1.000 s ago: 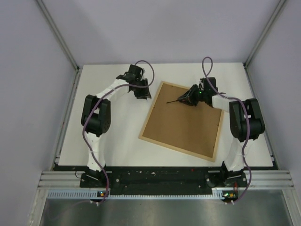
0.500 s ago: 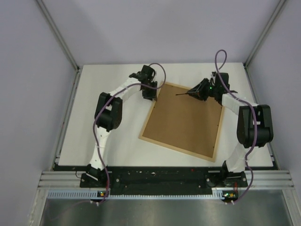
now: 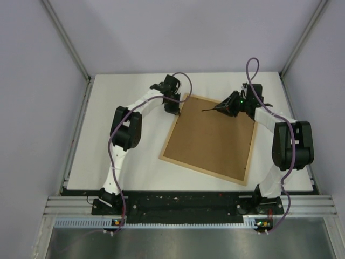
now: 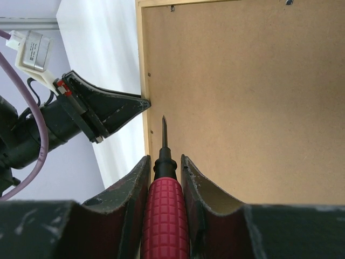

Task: Take the photo out of the frame
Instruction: Adjust the photo frame at the center of the board.

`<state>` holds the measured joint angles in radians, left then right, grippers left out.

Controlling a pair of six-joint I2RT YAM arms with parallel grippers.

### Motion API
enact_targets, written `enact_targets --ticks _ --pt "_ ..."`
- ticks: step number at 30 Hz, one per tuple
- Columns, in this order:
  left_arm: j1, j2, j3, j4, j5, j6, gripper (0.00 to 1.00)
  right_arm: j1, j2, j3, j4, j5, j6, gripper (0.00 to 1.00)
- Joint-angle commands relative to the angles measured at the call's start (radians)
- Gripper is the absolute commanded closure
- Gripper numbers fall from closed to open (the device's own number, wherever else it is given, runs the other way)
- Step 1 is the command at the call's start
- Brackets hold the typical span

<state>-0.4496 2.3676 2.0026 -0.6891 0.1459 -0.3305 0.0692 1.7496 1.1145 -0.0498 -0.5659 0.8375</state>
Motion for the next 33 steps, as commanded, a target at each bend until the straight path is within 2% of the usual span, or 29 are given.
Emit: enact_targets --ticks 1,12,24,27,31,32,33 --pt "0.008 0.016 -0.056 -0.006 -0.043 -0.048 1.0 0.012 -0.027 0.053 0.011 -0.011 0.003 1.0" --pt "0.041 -0.117 -0.257 0.082 -0.063 -0.183 1.0 0.098 0.05 0.082 0.041 -0.028 0.071 1.0" --pt "0.097 -0.223 -0.415 0.141 -0.123 -0.278 1.0 0.172 0.14 0.071 0.151 -0.043 0.146 1.0" --pt "0.111 -0.245 -0.447 0.161 -0.117 -0.311 1.0 0.187 0.16 0.051 0.186 -0.054 0.181 1.0" --pt "0.12 -0.268 -0.481 0.2 -0.042 -0.337 1.0 0.211 0.202 0.044 0.22 -0.072 0.215 1.0" --pt "0.12 -0.275 -0.484 0.207 -0.028 -0.347 0.96 0.218 0.212 0.042 0.231 -0.078 0.225 1.0" --pt "0.123 -0.284 -0.487 0.214 -0.014 -0.349 0.89 0.222 0.217 0.039 0.234 -0.081 0.232 1.0"
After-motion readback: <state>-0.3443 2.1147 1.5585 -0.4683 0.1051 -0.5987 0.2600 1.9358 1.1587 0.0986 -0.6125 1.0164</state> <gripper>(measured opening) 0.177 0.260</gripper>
